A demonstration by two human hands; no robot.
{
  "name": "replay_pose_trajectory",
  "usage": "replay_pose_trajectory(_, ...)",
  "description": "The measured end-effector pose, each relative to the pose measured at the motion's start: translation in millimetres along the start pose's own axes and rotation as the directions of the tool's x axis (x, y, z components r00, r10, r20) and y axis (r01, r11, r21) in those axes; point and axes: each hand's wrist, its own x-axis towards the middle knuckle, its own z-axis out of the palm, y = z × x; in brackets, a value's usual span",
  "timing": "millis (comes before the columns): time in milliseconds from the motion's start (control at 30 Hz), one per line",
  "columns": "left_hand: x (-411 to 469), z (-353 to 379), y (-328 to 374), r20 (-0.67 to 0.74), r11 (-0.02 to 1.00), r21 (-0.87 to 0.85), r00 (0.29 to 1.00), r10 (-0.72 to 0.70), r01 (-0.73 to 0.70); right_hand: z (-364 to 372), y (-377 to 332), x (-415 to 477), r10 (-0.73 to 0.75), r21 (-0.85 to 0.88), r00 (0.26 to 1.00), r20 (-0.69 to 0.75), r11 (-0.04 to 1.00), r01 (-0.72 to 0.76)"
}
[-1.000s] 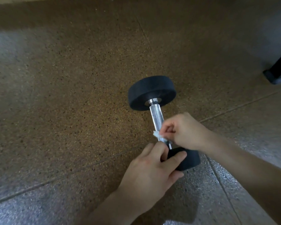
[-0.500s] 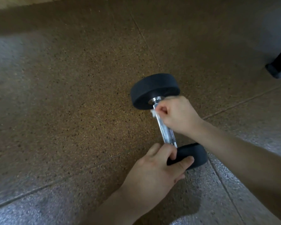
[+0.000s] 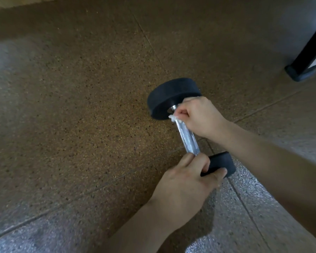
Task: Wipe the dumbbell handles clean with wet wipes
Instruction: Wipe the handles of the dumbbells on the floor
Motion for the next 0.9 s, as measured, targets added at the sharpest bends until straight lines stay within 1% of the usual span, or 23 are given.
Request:
replay_pose_trajectory(33,-0.2,1.1,0.1,-0.009,1.0,0.003,1.0,-0.003,0.003,-0.9,1.1,-7.9,-0.008,0.019,0.999,0.038,1.0,0.007)
replay_pose_trajectory(100,-0.2,4.6,1.4,-0.053,1.0,-0.002,0.999,-0.011,0.011,-5.8,4.4,-32.0,-0.002,0.047,0.982,0.189,0.999,-0.007)
replay_pose_trajectory(167,0.1,9.0,4.0,-0.104,1.0,-0.024,0.995,-0.01,0.007,-13.8,7.4,-48.9,0.041,0.092,0.934,0.354,0.993,-0.078)
replay_pose_trajectory(200,0.5,11.1,4.1,-0.125,0.999,-0.039,0.992,-0.009,0.004,-15.0,9.2,-49.9,0.048,0.098,0.92,0.389,0.991,-0.093)
replay_pose_trajectory(233,1.7,13.0,3.6,-0.136,0.999,-0.053,0.991,-0.011,0.003,-14.4,9.4,-45.7,0.042,0.08,0.922,0.386,0.994,-0.078)
replay_pose_trajectory(267,3.0,13.9,2.9,-0.14,0.998,-0.065,0.99,-0.015,0.006,-12.1,7.5,-38.1,0.02,0.038,0.938,0.347,0.999,-0.035)
replay_pose_trajectory(333,4.9,13.6,3.1,-0.126,0.995,-0.099,0.992,-0.023,0.01,-5.3,2.0,-22.6,-0.024,-0.087,0.979,0.201,0.995,0.043)
replay_pose_trajectory(367,5.8,12.3,4.1,-0.114,0.993,-0.121,0.993,-0.025,0.011,-3.0,0.3,-16.5,-0.024,-0.108,0.992,0.123,0.993,0.038)
replay_pose_trajectory(400,6.3,10.7,5.1,-0.105,0.988,-0.153,0.994,-0.03,0.014,-0.7,1.2,-12.2,-0.001,-0.086,0.998,0.063,0.996,0.007)
replay_pose_trajectory(433,6.7,8.4,5.1,-0.102,0.978,-0.208,0.993,-0.056,0.034,0.9,3.7,-11.3,0.042,-0.025,0.999,0.035,0.999,-0.041)
replay_pose_trajectory(467,7.8,4.2,3.7,-0.102,0.953,-0.287,0.987,-0.128,0.094,2.4,7.4,-13.8,0.096,0.07,0.995,0.032,0.993,-0.098)
replay_pose_trajectory(500,11.0,-0.1,-0.8,-0.116,0.91,-0.37,0.962,-0.247,0.189,2.9,11.4,-18.4,0.157,0.182,0.986,0.048,0.97,-0.163)
replay_pose_trajectory(533,17.5,-2.7,-8.0,-0.135,0.848,-0.434,0.909,-0.394,0.303,3.7,16.1,-24.7,0.213,0.299,0.974,0.075,0.927,-0.225)
replay_pose_trajectory(567,26.3,-1.1,-17.4,-0.14,0.775,-0.477,0.836,-0.531,0.413,4.2,20.5,-31.8,0.262,0.403,0.959,0.103,0.871,-0.282)
replay_pose_trajectory(600,37.1,2.7,-26.9,-0.113,0.702,-0.502,0.766,-0.633,0.506,4.8,24.5,-38.3,0.298,0.492,0.948,0.113,0.812,-0.314)
replay_pose_trajectory(633,48.2,9.0,-36.0,-0.061,0.632,-0.534,0.72,-0.691,0.562,4.7,27.8,-42.5,0.322,0.559,0.941,0.102,0.764,-0.322)
replay_pose_trajectory(700,67.8,24.2,-47.5,0.039,0.5,-0.638,0.673,-0.739,0.586,5.1,31.2,-45.2,0.364,0.674,0.928,0.079,0.666,-0.319)
replay_pose_trajectory(733,75.2,31.4,-50.1,0.06,0.457,-0.666,0.652,-0.756,0.59,5.9,32.1,-45.2,0.392,0.72,0.917,0.078,0.614,-0.324)
replay_pose_trajectory(767,80.5,36.1,-52.3,0.056,0.448,-0.662,0.636,-0.77,0.601,7.9,33.7,-44.4,0.419,0.745,0.905,0.072,0.581,-0.328)
replay_pose_trajectory(800,83.9,36.5,-53.0,0.04,0.467,-0.63,0.627,-0.778,0.62,9.5,35.0,-43.2,0.445,0.751,0.894,0.051,0.573,-0.328)
replay_pose_trajectory(833,87.0,36.0,-54.3,0.018,0.493,-0.596,0.624,-0.781,0.634,10.4,36.6,-42.2,0.471,0.737,0.882,0.014,0.591,-0.327)
replay_pose_trajectory(867,90.0,35.2,-56.5,-0.011,0.506,-0.578,0.614,-0.789,0.64,10.2,37.3,-42.3,0.5,0.708,0.865,-0.039,0.625,-0.329)
replay_pose_trajectory(900,92.6,33.1,-58.6,-0.036,0.492,-0.588,0.586,-0.809,0.643,8.9,36.2,-45.2,0.527,0.667,0.844,-0.101,0.665,-0.336)
